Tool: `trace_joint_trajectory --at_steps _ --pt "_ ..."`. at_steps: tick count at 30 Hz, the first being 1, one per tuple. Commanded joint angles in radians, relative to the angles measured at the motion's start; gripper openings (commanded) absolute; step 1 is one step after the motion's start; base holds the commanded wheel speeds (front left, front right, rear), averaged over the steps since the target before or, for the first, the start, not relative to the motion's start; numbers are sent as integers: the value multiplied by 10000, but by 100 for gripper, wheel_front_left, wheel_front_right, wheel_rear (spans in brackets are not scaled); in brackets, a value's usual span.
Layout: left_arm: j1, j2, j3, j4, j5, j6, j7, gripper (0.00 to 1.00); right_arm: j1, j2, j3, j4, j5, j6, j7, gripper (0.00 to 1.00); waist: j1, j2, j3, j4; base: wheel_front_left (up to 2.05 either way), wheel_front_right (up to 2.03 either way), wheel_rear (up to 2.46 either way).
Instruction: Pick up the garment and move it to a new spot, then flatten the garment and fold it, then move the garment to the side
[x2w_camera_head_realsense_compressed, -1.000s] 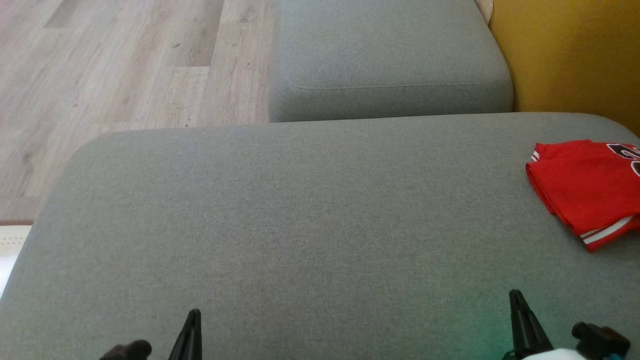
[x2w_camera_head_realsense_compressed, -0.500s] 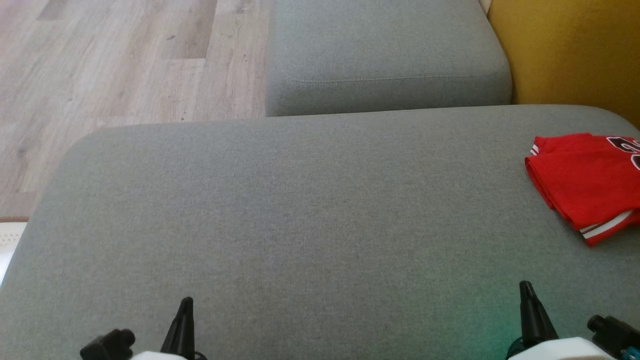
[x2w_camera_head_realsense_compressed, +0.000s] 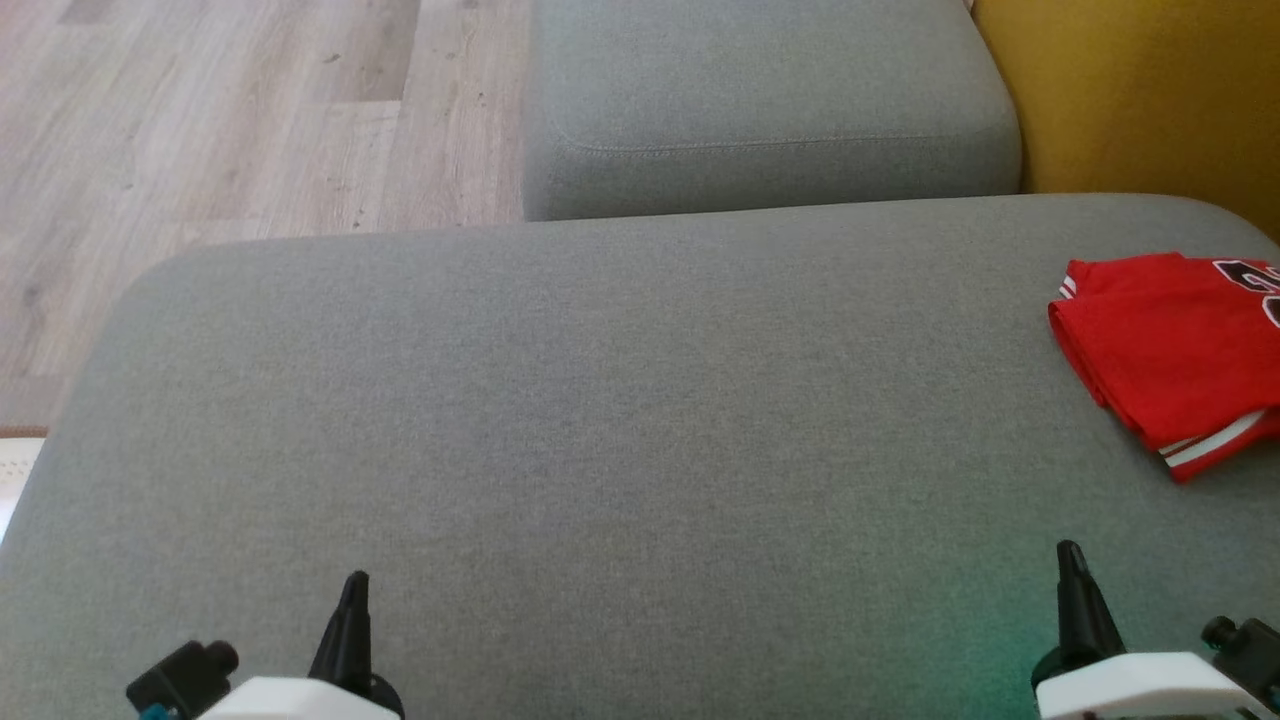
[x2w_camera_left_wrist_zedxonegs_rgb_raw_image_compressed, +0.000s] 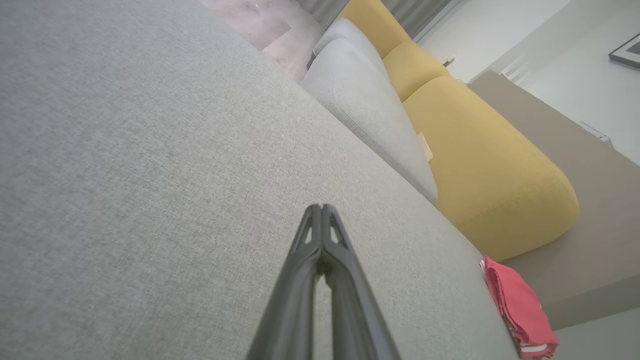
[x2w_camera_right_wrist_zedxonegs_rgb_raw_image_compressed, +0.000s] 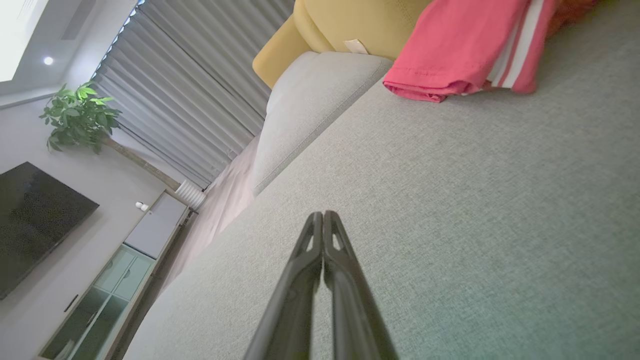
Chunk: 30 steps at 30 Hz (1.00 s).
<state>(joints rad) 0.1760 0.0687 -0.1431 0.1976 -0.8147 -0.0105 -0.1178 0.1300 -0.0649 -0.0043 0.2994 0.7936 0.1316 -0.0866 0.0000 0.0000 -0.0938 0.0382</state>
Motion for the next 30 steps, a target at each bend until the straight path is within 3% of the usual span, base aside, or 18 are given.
trace_joint_trajectory --at_steps 1,30 --pt "-607 138 300 -280 -278 -107 40 0 -656 -6 14 -360 285 -4 42 0 0 0 17 -7 0 0 0" --pt "-1539 149 1059 30 -3708 -573 840 0 -1389 59 -462 -440 3626 -6 878 0 0 0 422 -167 0 0 0"
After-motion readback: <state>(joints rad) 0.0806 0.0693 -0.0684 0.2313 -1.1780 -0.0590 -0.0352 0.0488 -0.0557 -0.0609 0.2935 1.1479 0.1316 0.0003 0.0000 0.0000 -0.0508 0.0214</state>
